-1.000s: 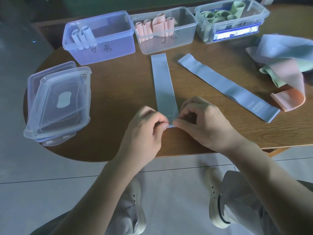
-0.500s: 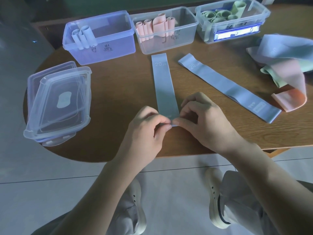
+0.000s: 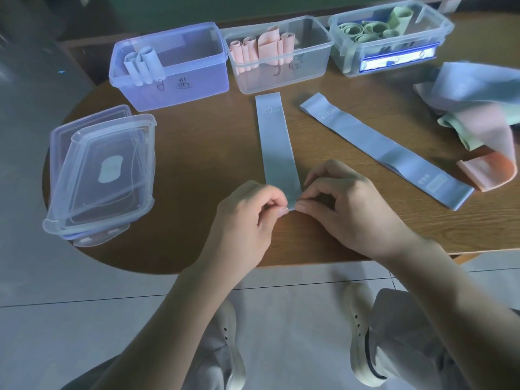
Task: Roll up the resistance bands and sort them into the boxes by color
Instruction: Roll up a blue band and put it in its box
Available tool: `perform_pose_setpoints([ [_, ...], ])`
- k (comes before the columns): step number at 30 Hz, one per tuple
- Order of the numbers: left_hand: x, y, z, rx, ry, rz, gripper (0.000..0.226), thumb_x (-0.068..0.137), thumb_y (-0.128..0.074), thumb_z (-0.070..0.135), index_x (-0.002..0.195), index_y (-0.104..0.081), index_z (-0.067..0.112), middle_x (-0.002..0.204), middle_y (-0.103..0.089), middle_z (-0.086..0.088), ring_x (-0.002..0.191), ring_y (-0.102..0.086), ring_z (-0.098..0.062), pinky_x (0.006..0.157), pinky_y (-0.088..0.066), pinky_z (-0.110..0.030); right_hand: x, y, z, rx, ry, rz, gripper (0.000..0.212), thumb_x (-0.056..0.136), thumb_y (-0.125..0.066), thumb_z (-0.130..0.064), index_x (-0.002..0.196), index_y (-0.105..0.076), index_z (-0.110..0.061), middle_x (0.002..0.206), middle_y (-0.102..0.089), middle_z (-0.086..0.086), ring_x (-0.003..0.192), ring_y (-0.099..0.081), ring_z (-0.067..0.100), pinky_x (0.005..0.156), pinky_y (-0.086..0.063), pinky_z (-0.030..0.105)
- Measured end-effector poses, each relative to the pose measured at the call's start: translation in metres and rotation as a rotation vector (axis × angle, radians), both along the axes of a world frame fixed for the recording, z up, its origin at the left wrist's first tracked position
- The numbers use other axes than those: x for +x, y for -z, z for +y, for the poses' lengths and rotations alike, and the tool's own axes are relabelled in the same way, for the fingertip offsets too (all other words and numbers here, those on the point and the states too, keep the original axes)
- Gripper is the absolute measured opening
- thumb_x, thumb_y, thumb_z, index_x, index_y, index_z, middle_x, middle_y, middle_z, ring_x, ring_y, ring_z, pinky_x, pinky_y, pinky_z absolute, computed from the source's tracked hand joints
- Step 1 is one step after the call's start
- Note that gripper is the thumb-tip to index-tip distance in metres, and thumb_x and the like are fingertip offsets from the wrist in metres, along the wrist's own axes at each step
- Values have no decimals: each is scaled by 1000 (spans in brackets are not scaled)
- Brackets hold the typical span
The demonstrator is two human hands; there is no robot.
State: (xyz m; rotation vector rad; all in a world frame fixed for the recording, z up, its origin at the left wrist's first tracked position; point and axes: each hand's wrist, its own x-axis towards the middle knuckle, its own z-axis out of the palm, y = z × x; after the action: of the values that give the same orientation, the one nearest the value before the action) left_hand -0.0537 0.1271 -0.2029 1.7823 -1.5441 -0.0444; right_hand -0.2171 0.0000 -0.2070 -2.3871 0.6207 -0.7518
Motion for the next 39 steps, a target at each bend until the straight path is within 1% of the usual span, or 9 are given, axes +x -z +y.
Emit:
perform_pose_setpoints([
  [4,2,1,-1,11,25,-70,5,93,-71,14,89,-72,12,88,-65,2,80,-59,-13,68,-51,-31,2,-2,2,26,64,-1,12,83,-82,-21,88,-73,-16,104,-57,-5,87,-58,9,80,-47,20],
  [13,10,2,-3,-33,-17,-68,7,88,-79,18,89,-75,13,86,-72,5,78,-62,-8,68,-52,-25,9,1,4,4,156,0,12,88,-76,-25,84,-70,-15,100,-59,-9,81,-58,12,70,-54,42],
  [17,10,3,-6,-38,-20,-98,7,90,-76,16,85,-75,11,86,-68,1,79,-60,-12,70,-51,-27,9,1,4,-31,99,-32,10,89,-75,-22,91,-71,-14,102,-59,-8,83,-60,11,68,-55,41],
  [21,11,7,-9,-37,-58,-81,8,91,-74,17,88,-76,10,92,-63,-4,81,-57,-12,71,-49,-21,4,2,-2,-11,0,-5,18,93,-66,-35,93,-72,-17,105,-59,-12,90,-62,10,71,-56,43],
  [26,12,9,-12,-33,-83,-84,9,93,-72,16,90,-77,10,92,-63,-4,80,-57,-11,69,-50,-23,5,2,-6,11,36,9,9,88,-77,-28,91,-76,-19,103,-61,-13,88,-63,11,73,-55,43],
  [29,10,6,-13,-71,-64,-69,5,91,-74,14,89,-75,9,91,-64,-3,80,-57,-9,70,-49,-18,7,0,-7,1,32,21,8,88,-78,-26,88,-76,-18,100,-60,-12,80,-61,9,69,-55,41],
  [32,8,3,-12,-72,-32,-82,5,90,-74,8,87,-71,9,87,-67,1,80,-60,-14,68,-53,-28,7,-5,-7,41,57,25,12,83,-82,-26,92,-77,-21,98,-60,-12,72,-59,7,67,-52,30],
  [35,11,3,-15,-37,-26,-122,6,91,-72,7,87,-72,11,86,-69,2,80,-62,-16,67,-54,-32,7,-10,-5,76,103,63,12,81,-81,-33,90,-72,-35,98,-58,-19,74,-58,5,66,-49,28],
  [39,13,5,-19,-23,-32,-143,8,92,-71,5,90,-75,12,87,-71,0,81,-63,-14,71,-52,-26,8,-13,-2,47,151,129,4,86,-73,-36,86,-70,-35,99,-58,-22,78,-57,3,64,-44,25],
])
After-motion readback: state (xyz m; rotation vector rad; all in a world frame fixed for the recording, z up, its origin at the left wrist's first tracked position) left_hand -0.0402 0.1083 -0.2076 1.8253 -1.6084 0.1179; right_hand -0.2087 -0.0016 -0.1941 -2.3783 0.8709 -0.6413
